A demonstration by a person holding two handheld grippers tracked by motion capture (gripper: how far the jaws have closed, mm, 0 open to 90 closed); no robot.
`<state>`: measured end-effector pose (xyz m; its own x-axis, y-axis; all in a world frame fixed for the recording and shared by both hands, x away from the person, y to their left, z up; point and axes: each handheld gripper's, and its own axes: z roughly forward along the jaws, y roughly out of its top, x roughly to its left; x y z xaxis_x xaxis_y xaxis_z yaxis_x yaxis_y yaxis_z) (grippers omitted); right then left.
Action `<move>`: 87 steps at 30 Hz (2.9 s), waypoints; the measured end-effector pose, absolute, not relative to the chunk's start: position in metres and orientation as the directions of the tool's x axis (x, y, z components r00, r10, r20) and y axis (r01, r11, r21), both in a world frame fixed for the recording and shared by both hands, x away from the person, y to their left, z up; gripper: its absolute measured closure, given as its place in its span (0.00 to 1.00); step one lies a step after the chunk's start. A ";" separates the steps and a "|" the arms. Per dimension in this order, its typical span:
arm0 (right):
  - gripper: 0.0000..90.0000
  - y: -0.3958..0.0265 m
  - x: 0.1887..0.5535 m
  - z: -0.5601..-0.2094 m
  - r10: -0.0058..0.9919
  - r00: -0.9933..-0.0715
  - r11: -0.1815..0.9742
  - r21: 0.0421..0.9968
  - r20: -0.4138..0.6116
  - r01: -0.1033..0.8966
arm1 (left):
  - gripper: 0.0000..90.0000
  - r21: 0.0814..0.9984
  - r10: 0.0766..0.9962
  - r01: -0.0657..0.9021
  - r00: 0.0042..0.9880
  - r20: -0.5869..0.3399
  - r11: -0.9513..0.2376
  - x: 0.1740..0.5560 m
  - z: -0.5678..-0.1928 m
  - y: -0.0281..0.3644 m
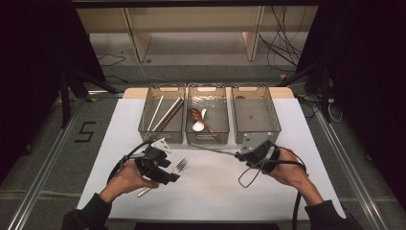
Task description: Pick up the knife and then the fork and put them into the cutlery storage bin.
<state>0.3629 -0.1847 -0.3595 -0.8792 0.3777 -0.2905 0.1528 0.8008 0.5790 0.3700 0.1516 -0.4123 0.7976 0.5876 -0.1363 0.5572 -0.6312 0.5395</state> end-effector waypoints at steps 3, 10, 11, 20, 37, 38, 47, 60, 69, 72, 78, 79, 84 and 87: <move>1.00 -0.197 0.375 -0.355 0.432 -0.846 0.786 0.590 -0.312 0.184 | 0.35 0.534 0.607 0.570 0.784 -0.128 -0.624 0.371 -0.415 0.158; 1.00 -0.219 0.408 -0.347 0.552 -0.768 0.742 0.612 -0.325 0.274 | 0.35 0.536 0.629 0.588 0.767 -0.131 -0.606 0.371 -0.418 0.165; 1.00 -0.221 0.413 -0.347 0.569 -0.756 0.735 0.614 -0.325 0.289 | 0.34 0.538 0.632 0.589 0.764 -0.128 -0.603 0.371 -0.419 0.166; 1.00 -0.233 0.452 -0.346 0.679 -0.664 0.677 0.616 -0.312 0.403 | 0.27 0.549 0.659 0.602 0.743 -0.119 -0.580 0.370 -0.420 0.172; 1.00 -0.239 0.496 -0.347 0.763 -0.560 0.624 0.596 -0.324 0.505 | 0.24 0.578 0.682 0.605 0.723 -0.110 -0.548 0.365 -0.420 0.178; 1.00 -0.240 0.498 -0.348 0.768 -0.555 0.618 0.595 -0.319 0.514 | 0.24 0.576 0.681 0.604 0.724 -0.109 -0.550 0.365 -0.420 0.178; 1.00 -0.237 0.515 -0.362 0.792 -0.526 0.598 0.563 -0.309 0.570 | 0.23 0.570 0.682 0.605 0.724 -0.103 -0.556 0.364 -0.421 0.178; 0.99 -0.221 0.534 -0.376 0.809 -0.495 0.584 0.536 -0.318 0.610 | 0.23 0.566 0.682 0.607 0.724 -0.104 -0.559 0.363 -0.422 0.178; 0.76 -0.215 0.536 -0.369 0.823 -0.490 0.553 0.600 -0.286 0.579 | 0.23 0.553 0.679 0.607 0.727 -0.098 -0.571 0.362 -0.424 0.178; 0.69 -0.217 0.527 -0.364 0.818 -0.505 0.555 0.608 -0.275 0.567 | 0.23 0.550 0.684 0.611 0.723 -0.094 -0.569 0.363 -0.425 0.178; 0.49 -0.221 0.502 -0.356 0.825 -0.533 0.507 0.661 -0.187 0.554 | 0.23 0.539 0.684 0.615 0.724 -0.096 -0.576 0.363 -0.426 0.179; 0.46 -0.222 0.497 -0.355 0.826 -0.538 0.497 0.668 -0.168 0.554 | 0.23 0.541 0.688 0.619 0.719 -0.099 -0.569 0.363 -0.427 0.179; 0.38 -0.225 0.469 -0.353 0.817 -0.572 0.441 0.718 -0.073 0.539 | 0.23 0.534 0.692 0.624 0.715 -0.095 -0.571 0.364 -0.427 0.180; 0.34 -0.225 0.452 -0.354 0.804 -0.594 0.417 0.736 -0.025 0.534 | 0.23 0.513 0.690 0.627 0.718 -0.088 -0.587 0.364 -0.429 0.180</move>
<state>0.4522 -0.2250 -0.3540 -0.5938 0.8042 -0.0246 0.5340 0.4168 0.7356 0.3642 0.1797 -0.4292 0.7181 0.6903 -0.0880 0.6267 -0.5865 0.5131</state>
